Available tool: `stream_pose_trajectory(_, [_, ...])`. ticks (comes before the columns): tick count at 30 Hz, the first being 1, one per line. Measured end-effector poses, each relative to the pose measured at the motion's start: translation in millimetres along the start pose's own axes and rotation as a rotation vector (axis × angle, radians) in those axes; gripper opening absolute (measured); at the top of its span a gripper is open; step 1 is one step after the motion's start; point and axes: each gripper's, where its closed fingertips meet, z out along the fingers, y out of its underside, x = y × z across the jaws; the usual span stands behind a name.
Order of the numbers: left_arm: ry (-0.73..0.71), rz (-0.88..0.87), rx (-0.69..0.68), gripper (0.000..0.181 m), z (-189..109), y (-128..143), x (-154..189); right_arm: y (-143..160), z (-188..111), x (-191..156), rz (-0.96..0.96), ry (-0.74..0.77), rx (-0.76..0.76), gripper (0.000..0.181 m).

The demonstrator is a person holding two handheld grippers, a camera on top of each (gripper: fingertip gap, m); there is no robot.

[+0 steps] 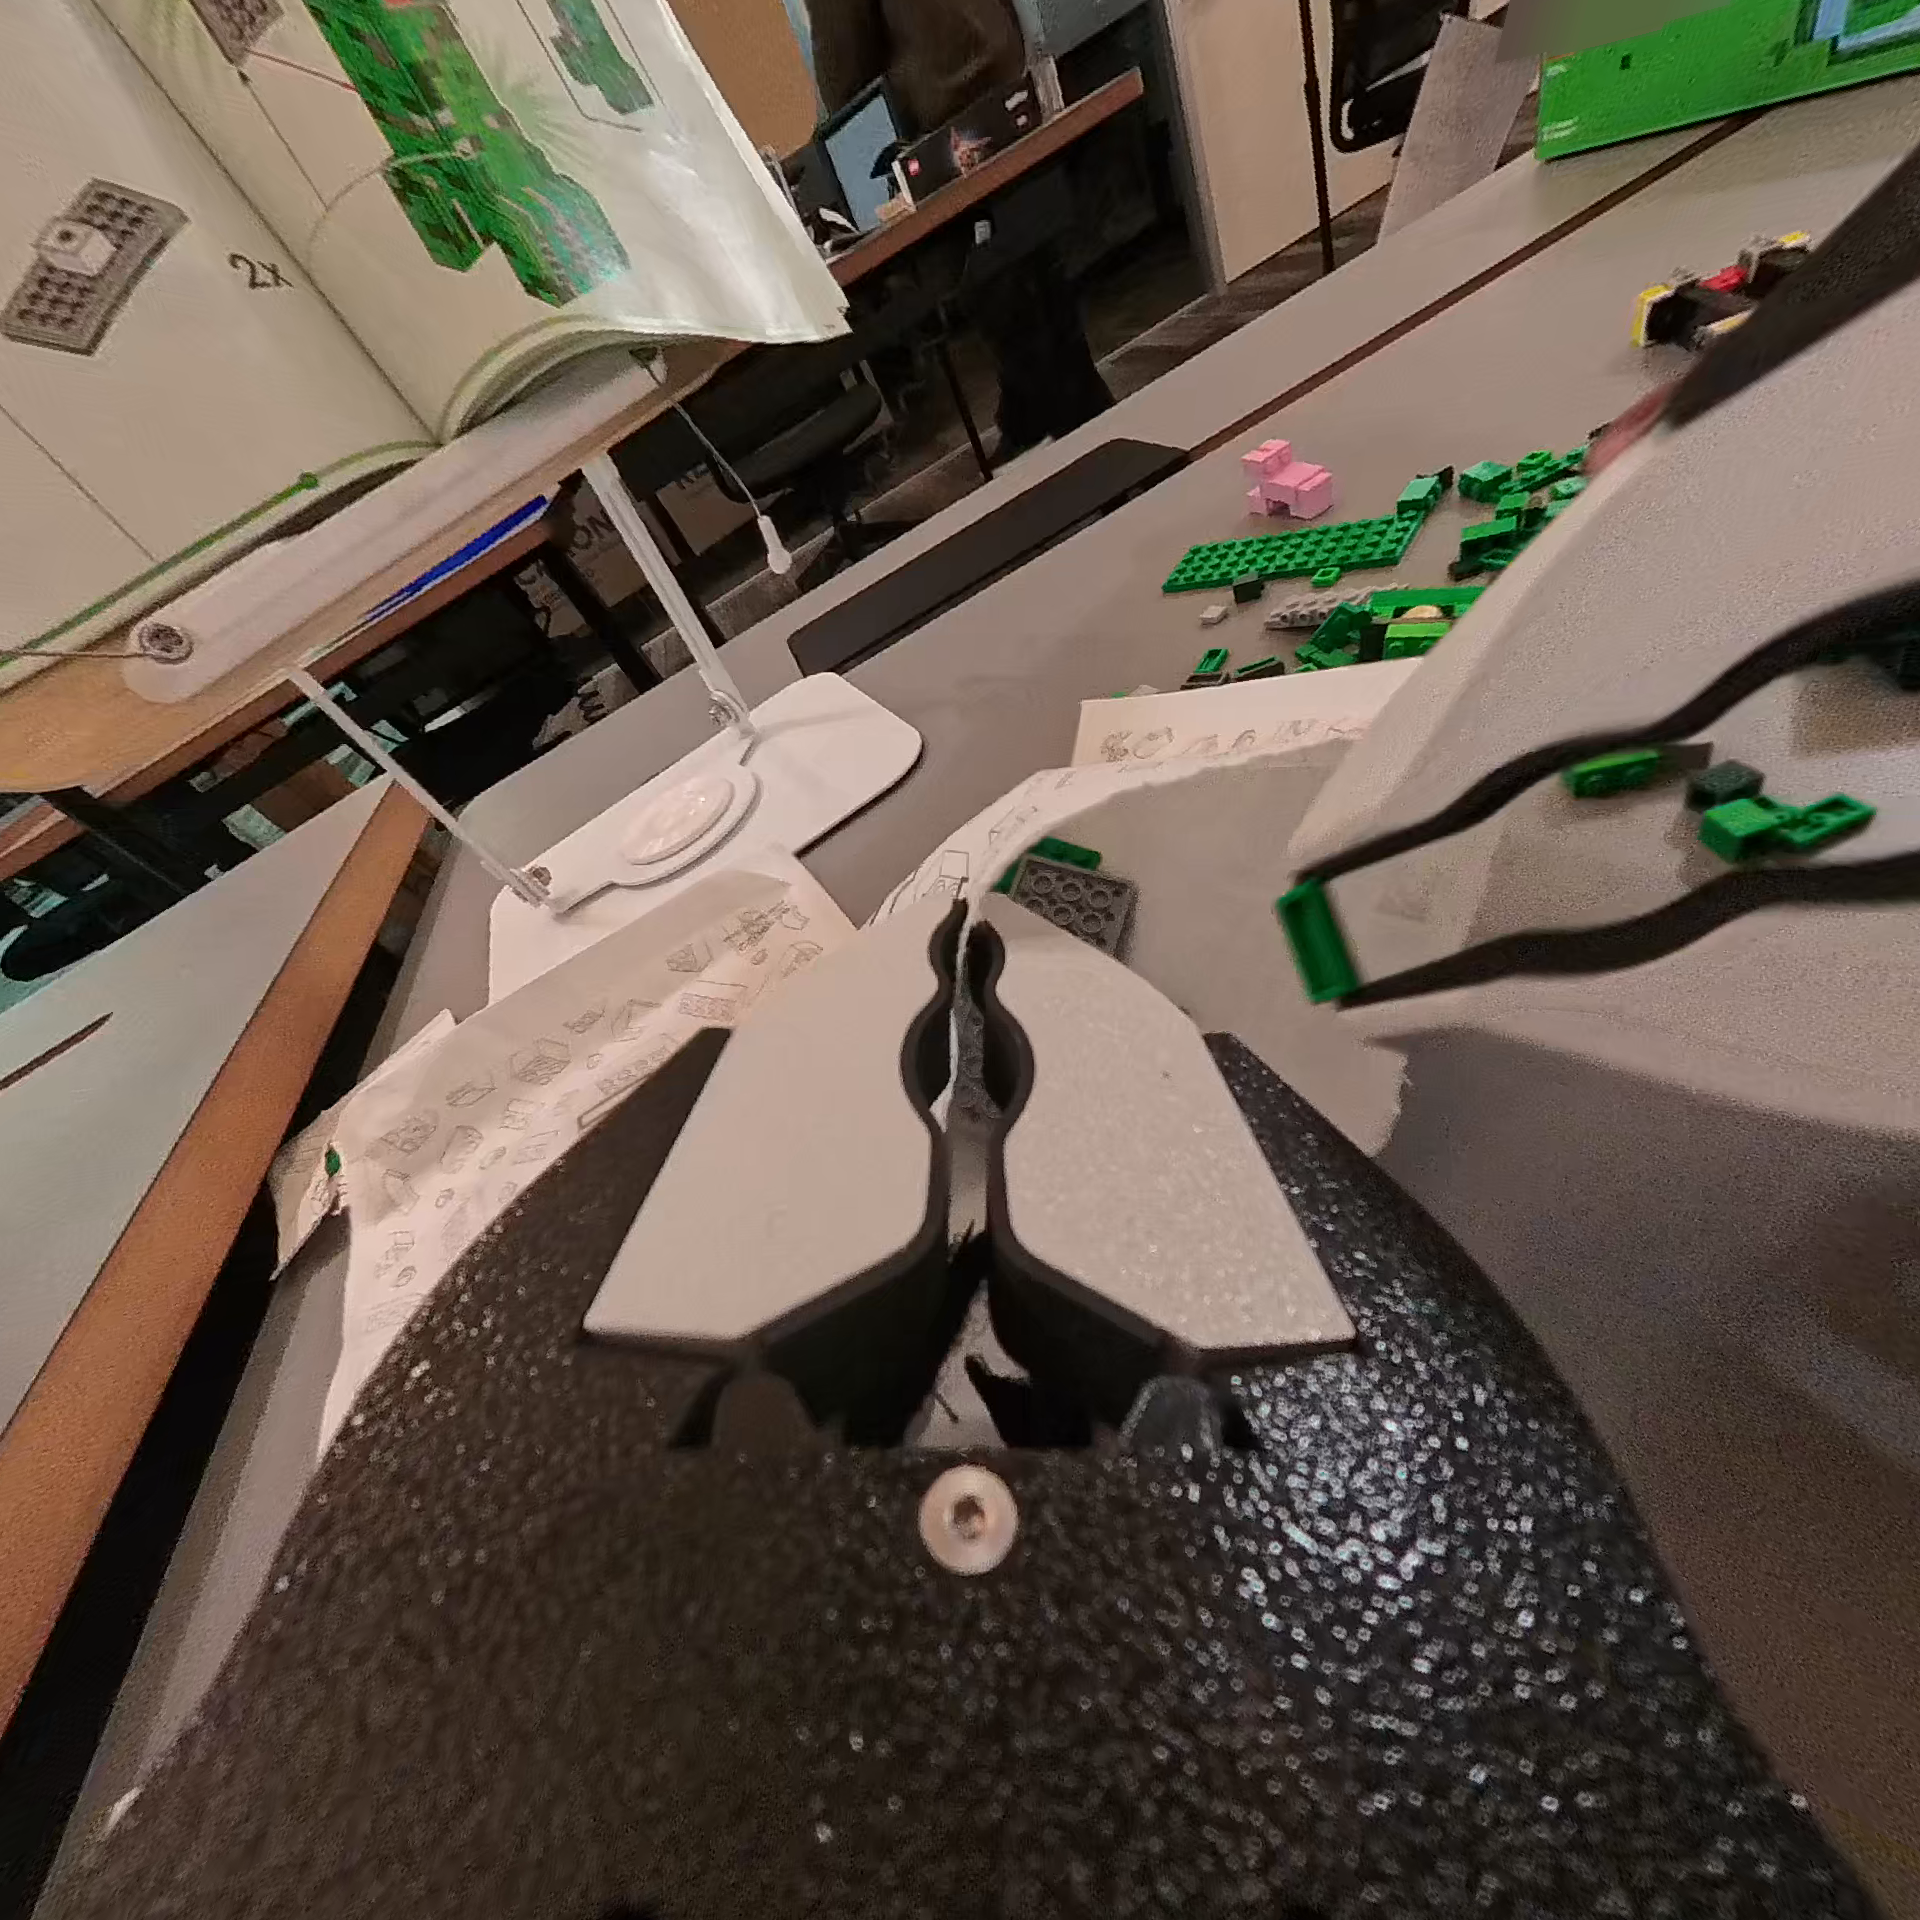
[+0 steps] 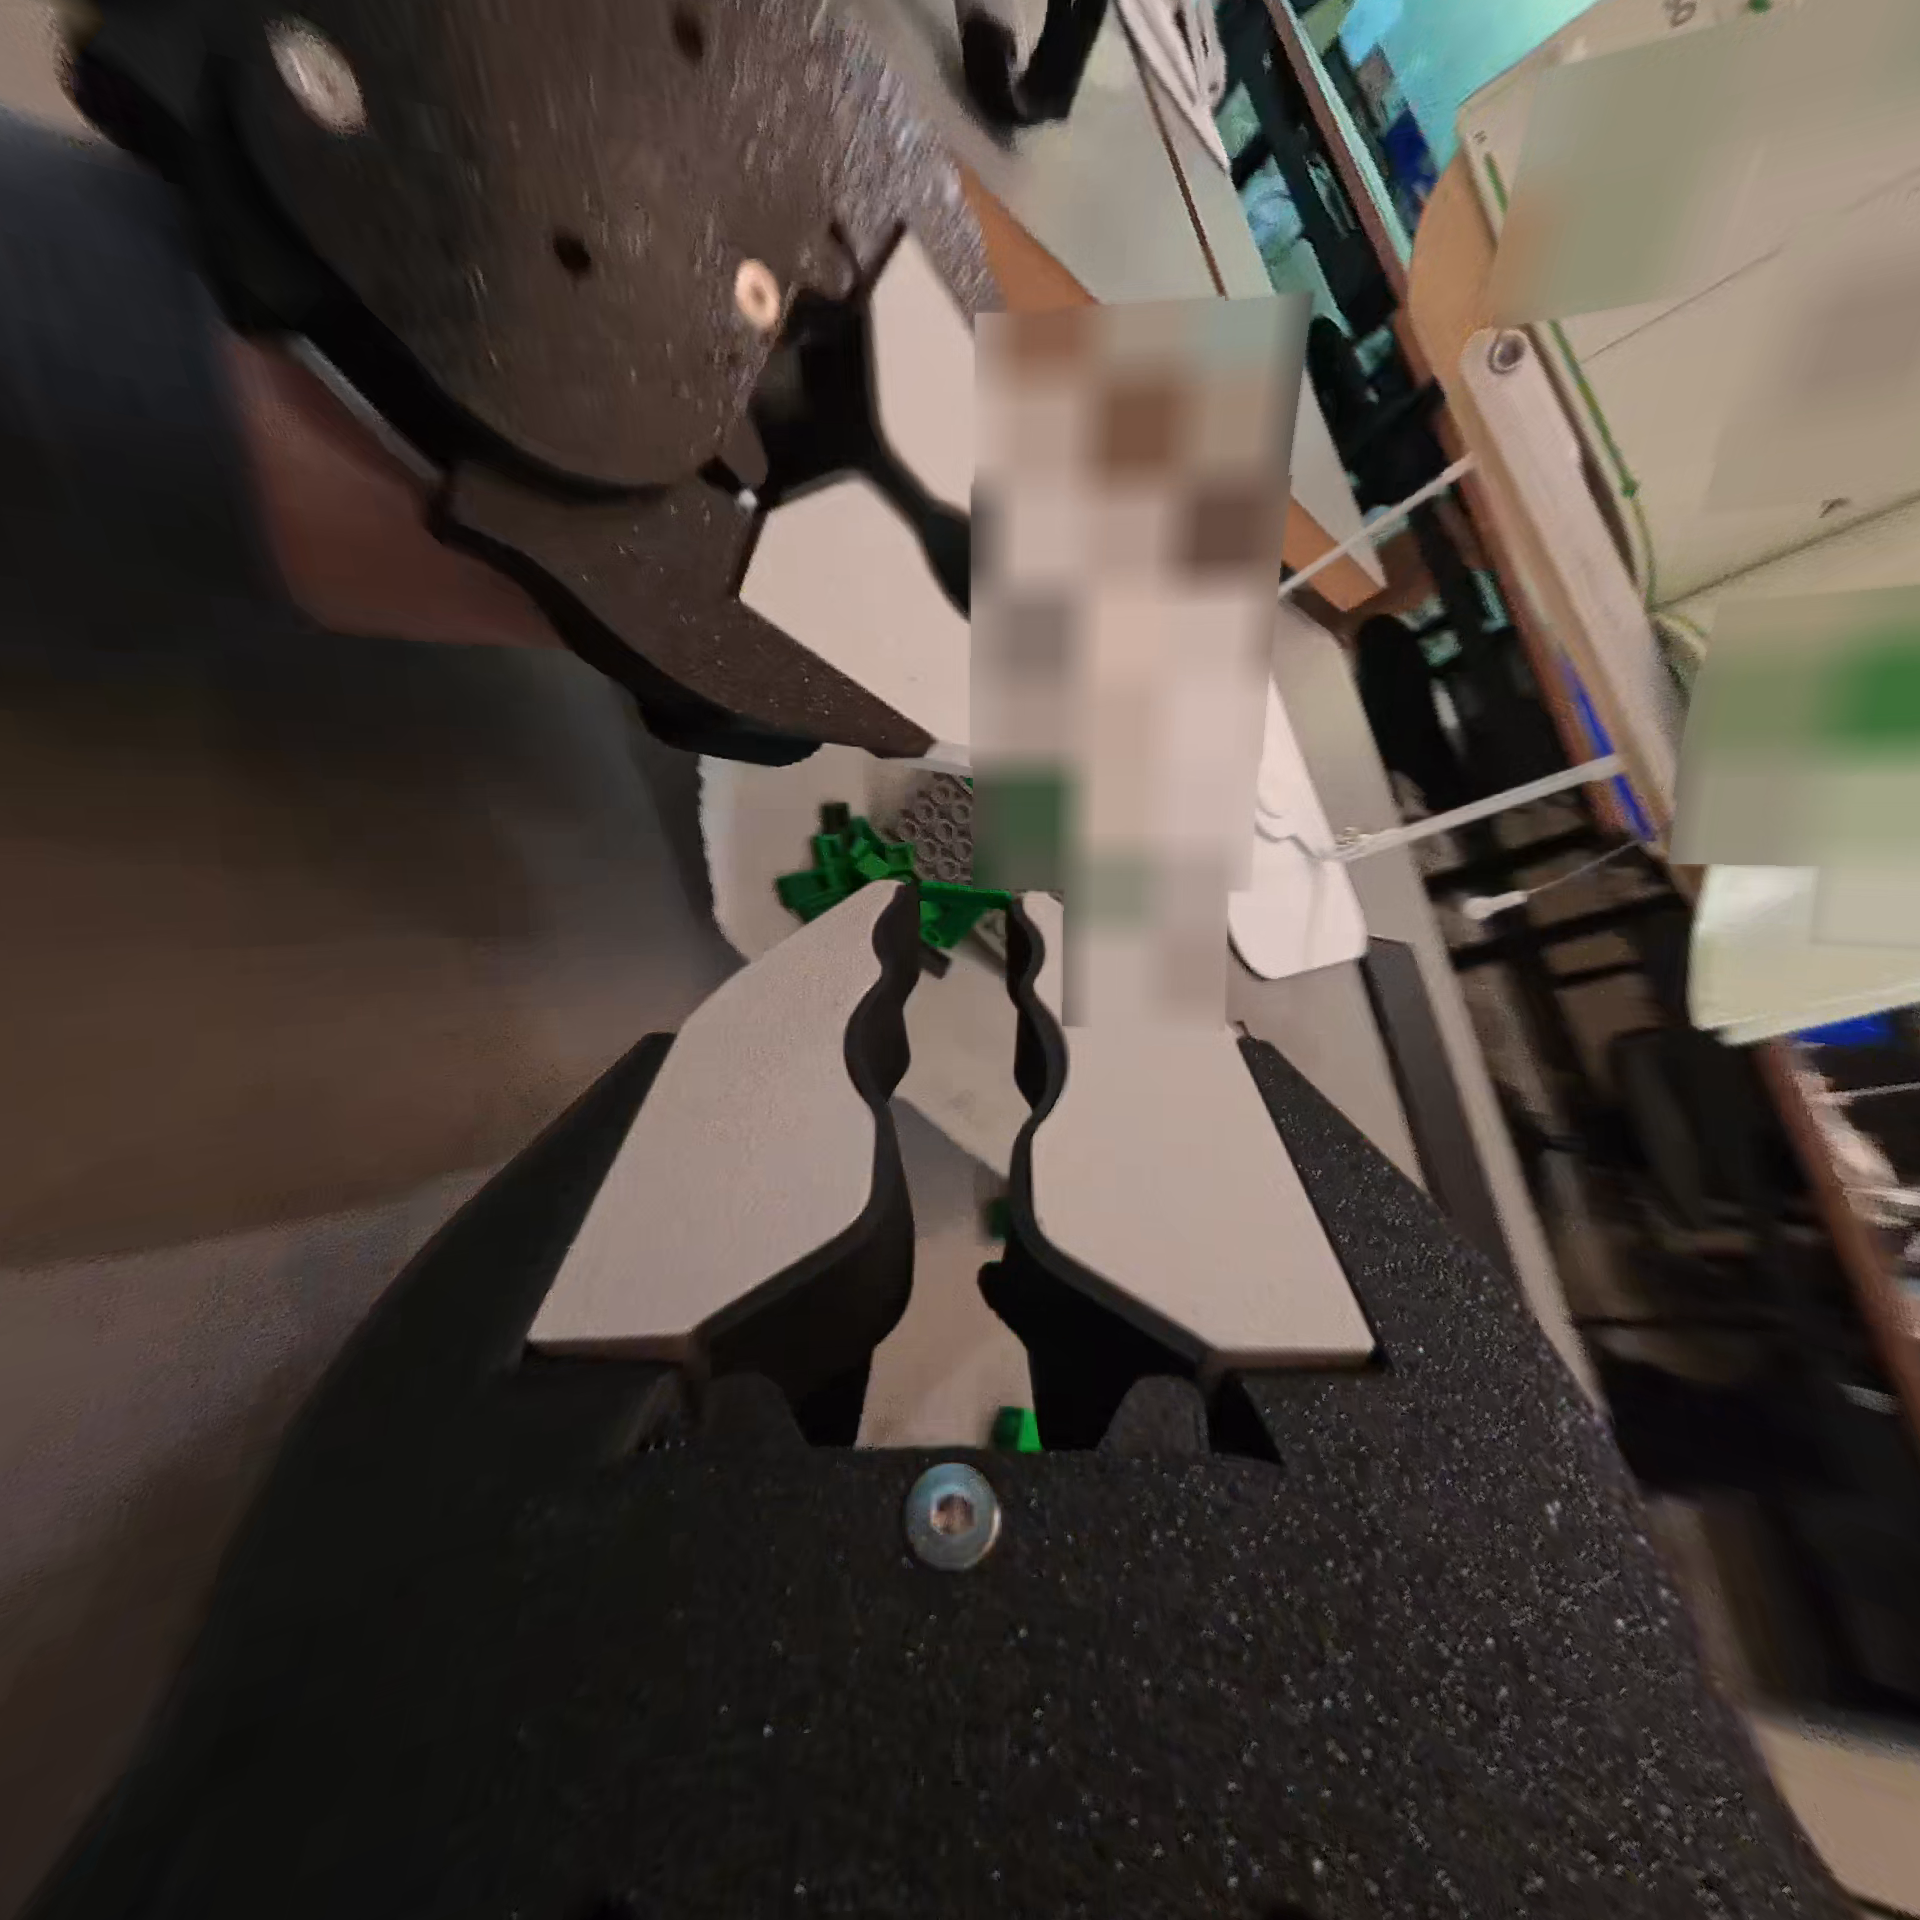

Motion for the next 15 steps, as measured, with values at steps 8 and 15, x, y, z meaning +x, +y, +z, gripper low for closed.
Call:
stream_pose_trajectory(8, [-0.041,-0.018,-0.003,0.0,-0.5,0.0,-6.2,20.2,30.5,5.4,-0.249,0.198,-0.163,0.016])
stream_pose_trajectory(15, [-0.043,-0.022,-0.014,0.0,0.1,1.3,-4.5,29.0,29.9,7.0,-0.293,0.263,-0.164,0.016])
